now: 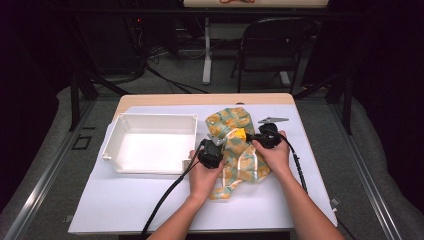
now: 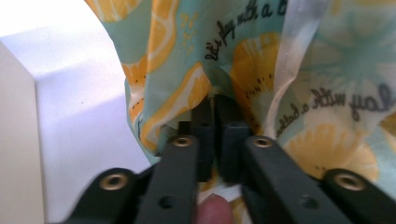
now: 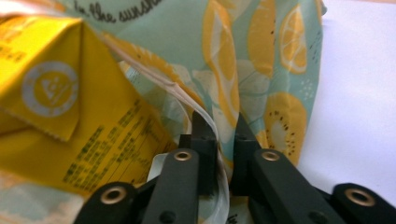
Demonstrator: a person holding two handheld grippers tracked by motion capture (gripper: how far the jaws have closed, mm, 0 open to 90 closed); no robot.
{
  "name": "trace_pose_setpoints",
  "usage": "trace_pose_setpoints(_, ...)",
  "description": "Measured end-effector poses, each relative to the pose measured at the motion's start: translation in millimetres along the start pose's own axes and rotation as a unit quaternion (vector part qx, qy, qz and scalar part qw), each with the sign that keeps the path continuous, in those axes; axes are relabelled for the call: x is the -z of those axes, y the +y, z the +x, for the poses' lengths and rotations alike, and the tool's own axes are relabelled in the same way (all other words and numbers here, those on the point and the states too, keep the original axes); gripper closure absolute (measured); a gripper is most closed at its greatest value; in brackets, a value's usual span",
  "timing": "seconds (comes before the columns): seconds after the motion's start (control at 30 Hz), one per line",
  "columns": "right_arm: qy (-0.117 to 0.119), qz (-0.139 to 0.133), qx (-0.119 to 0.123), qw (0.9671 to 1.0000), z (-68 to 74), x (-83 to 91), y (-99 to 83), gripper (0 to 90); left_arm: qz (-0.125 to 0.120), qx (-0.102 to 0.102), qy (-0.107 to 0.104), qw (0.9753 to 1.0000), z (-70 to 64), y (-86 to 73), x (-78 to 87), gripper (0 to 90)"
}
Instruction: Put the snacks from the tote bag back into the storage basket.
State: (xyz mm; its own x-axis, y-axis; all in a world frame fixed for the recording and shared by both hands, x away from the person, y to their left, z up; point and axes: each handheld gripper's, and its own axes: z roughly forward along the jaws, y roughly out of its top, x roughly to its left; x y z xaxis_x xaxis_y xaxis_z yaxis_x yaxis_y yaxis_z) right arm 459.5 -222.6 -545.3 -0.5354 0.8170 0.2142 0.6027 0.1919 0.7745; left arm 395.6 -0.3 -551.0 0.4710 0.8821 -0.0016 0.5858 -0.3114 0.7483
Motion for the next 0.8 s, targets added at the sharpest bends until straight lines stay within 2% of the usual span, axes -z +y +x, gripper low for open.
trace_pose_setpoints(0.03,0.004,-0.005,0.000,1.0000,0.5,1.3,-0.3,78.1,-0.012,0.006,0.003,0.9999,0.3,-0.6,4.5,81.0)
trace_pose_setpoints(0.1,0.002,-0.016,0.005,0.9999,1.8,5.8,0.3,64.8,-0.031,0.010,0.009,0.9994,1.7,-1.1,12.5,77.6)
trace_pose_setpoints(0.17,-0.003,-0.034,0.011,0.9994,3.4,13.1,1.9,56.4,-0.050,0.021,0.003,0.9985,3.7,-0.5,22.5,73.3)
trace_pose_setpoints(0.23,0.001,-0.053,0.012,0.9985,4.0,21.4,3.9,53.1,-0.064,0.029,-0.010,0.9975,4.5,1.4,32.0,70.2)
trace_pose_setpoints(0.33,0.013,-0.079,0.014,0.9967,5.1,34.4,7.0,52.6,-0.093,0.037,-0.036,0.9943,3.3,5.7,48.4,63.5)
trace_pose_setpoints(0.47,0.016,-0.103,0.011,0.9944,7.7,43.9,10.1,56.9,-0.124,0.037,-0.044,0.9906,-2.4,9.1,62.5,56.9)
trace_pose_setpoints(0.53,0.018,-0.115,0.009,0.9932,10.0,47.0,12.2,65.9,-0.133,0.032,-0.048,0.9894,-5.5,8.7,68.2,56.2)
trace_pose_setpoints(0.6,0.009,-0.121,0.010,0.9925,12.9,49.1,14.1,76.2,-0.143,0.028,-0.050,0.9881,-9.2,6.5,73.3,56.6)
trace_pose_setpoints(0.67,0.007,-0.122,0.006,0.9925,14.2,49.6,16.0,82.5,-0.149,0.026,-0.055,0.9870,-12.9,3.3,76.0,55.6)
trace_pose_setpoints(0.73,0.008,-0.125,0.000,0.9921,15.4,47.6,16.4,85.2,-0.151,0.024,-0.067,0.9859,-14.1,2.0,74.5,49.0)
trace_pose_setpoints(0.8,0.006,-0.121,0.000,0.9926,16.2,44.9,15.9,85.9,-0.153,0.022,-0.054,0.9865,-14.3,3.0,69.6,41.6)
